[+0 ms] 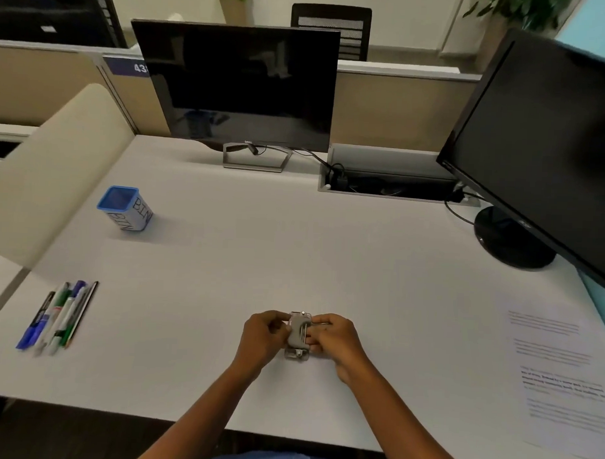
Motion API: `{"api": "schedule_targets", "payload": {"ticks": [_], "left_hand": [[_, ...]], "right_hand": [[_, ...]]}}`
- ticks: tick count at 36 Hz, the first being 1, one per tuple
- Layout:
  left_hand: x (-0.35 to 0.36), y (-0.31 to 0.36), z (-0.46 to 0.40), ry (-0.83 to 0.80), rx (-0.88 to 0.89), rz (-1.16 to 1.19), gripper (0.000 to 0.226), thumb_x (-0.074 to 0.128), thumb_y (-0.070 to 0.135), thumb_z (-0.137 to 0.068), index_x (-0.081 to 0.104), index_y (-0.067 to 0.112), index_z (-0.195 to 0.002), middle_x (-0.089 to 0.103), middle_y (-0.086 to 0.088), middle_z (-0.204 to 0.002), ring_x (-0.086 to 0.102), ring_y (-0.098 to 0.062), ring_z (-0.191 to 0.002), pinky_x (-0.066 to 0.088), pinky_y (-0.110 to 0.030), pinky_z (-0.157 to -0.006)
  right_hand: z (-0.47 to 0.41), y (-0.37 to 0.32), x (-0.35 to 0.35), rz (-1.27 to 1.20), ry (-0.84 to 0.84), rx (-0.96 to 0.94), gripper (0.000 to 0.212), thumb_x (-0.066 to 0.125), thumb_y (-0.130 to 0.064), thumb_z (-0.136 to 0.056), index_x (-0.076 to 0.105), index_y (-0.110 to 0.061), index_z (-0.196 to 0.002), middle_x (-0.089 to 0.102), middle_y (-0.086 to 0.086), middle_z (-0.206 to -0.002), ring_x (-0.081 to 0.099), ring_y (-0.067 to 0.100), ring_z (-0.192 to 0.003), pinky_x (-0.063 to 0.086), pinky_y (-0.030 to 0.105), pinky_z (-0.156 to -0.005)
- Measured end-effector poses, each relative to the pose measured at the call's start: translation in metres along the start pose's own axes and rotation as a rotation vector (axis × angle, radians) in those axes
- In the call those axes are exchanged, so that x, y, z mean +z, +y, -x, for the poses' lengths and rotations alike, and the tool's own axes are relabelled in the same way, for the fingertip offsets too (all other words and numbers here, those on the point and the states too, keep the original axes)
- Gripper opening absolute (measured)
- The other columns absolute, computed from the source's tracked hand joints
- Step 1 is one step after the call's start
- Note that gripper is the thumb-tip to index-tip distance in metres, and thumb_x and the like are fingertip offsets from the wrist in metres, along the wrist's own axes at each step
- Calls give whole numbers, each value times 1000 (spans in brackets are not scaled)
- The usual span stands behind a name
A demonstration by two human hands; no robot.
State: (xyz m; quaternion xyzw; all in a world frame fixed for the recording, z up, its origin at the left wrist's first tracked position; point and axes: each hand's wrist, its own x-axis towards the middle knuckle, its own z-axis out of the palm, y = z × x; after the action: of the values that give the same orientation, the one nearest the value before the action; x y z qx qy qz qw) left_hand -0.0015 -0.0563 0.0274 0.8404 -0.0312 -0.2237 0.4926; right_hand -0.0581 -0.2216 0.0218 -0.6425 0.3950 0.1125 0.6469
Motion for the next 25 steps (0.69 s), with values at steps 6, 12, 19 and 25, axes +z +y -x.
{"api": "schedule_targets", "payload": {"ticks": [6, 12, 19, 25], "left_hand": [[-15, 0, -2, -25, 23, 24, 19, 71, 6, -93, 80, 17, -106, 80, -4, -82, 78, -23, -78, 65, -46, -81], [-50, -1, -6, 7, 75, -2, 20, 73, 6, -93, 80, 16, -108, 80, 2, -84, 78, -11, -78, 66, -31, -75], [-107, -20, -9, 79, 126, -52, 22, 73, 7, -94, 80, 14, -113, 80, 5, -87, 77, -5, -79, 64, -22, -74], [-161, -54, -11, 146, 99, -51, 24, 73, 8, -94, 80, 14, -117, 80, 6, -90, 77, -1, -81, 61, -15, -74]], "right_hand": [[3, -6, 10, -19, 26, -39, 20, 66, -2, -90, 75, -12, -104, 82, 11, -90, 79, 17, -74, 68, 33, -73], [11, -18, 38, -102, 9, -83, 18, 69, -1, -92, 74, -12, -106, 81, 13, -94, 81, 26, -85, 67, 31, -73], [19, -32, 99, -126, -44, -113, 24, 70, -3, -93, 72, -13, -114, 80, 12, -101, 79, 29, -95, 67, 35, -81], [21, -40, 161, -140, -137, -103, 29, 71, -2, -91, 71, -14, -117, 78, 12, -110, 78, 26, -100, 65, 27, -75]]}}
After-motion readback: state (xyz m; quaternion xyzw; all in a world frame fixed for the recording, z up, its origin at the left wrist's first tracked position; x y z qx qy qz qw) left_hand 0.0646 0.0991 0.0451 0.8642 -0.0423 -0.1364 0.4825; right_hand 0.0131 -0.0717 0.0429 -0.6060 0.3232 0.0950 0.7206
